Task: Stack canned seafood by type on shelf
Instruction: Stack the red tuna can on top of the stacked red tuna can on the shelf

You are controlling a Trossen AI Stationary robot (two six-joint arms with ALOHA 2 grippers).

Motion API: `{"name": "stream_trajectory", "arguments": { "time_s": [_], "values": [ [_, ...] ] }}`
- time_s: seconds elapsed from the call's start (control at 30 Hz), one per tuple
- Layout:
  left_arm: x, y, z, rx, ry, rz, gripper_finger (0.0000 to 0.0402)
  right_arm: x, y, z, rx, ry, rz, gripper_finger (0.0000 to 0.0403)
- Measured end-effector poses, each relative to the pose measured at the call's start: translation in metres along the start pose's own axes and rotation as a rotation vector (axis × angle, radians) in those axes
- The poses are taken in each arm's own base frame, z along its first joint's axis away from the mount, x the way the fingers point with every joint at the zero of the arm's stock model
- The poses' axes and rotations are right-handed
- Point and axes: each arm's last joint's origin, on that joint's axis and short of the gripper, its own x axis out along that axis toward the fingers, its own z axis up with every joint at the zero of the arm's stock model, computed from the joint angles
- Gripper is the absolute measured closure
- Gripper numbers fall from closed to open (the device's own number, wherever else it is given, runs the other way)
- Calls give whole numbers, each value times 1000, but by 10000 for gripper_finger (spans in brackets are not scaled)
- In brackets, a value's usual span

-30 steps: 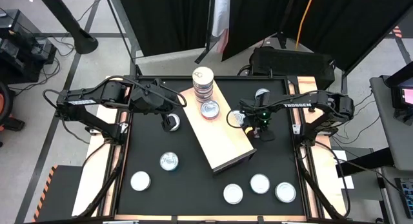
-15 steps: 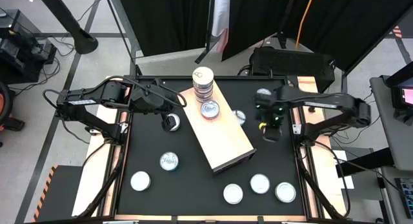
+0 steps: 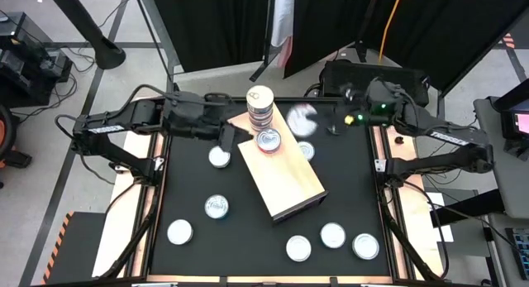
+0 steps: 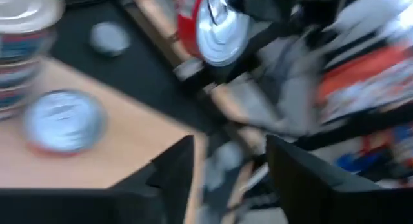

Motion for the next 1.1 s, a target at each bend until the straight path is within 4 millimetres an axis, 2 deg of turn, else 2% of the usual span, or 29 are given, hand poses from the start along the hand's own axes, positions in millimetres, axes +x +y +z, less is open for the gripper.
{"name": "stream_trajectory", "arguments": {
  "time_s": [0.17, 0.4, 0.5, 0.7, 0.87, 1.1],
  "values": [
    [-1, -12, 14, -84, -120, -140, 144, 24, 17, 16, 57, -161, 255, 280],
    [-8, -23, 35, -123, -297, -309, 129, 50, 24, 20, 133, -252, 460, 279],
    [-9, -22, 40, -160, -341, -316, 129, 59, 22, 19, 168, -255, 489, 279],
    [2, -17, 42, -202, -358, -259, 129, 70, 17, 18, 233, -246, 495, 279],
    [14, -15, 41, -220, -354, -229, 129, 71, 16, 18, 250, -237, 489, 279],
    [13, -15, 41, -222, -366, -222, 130, 64, 17, 21, 255, -206, 508, 279]
  ]
}}
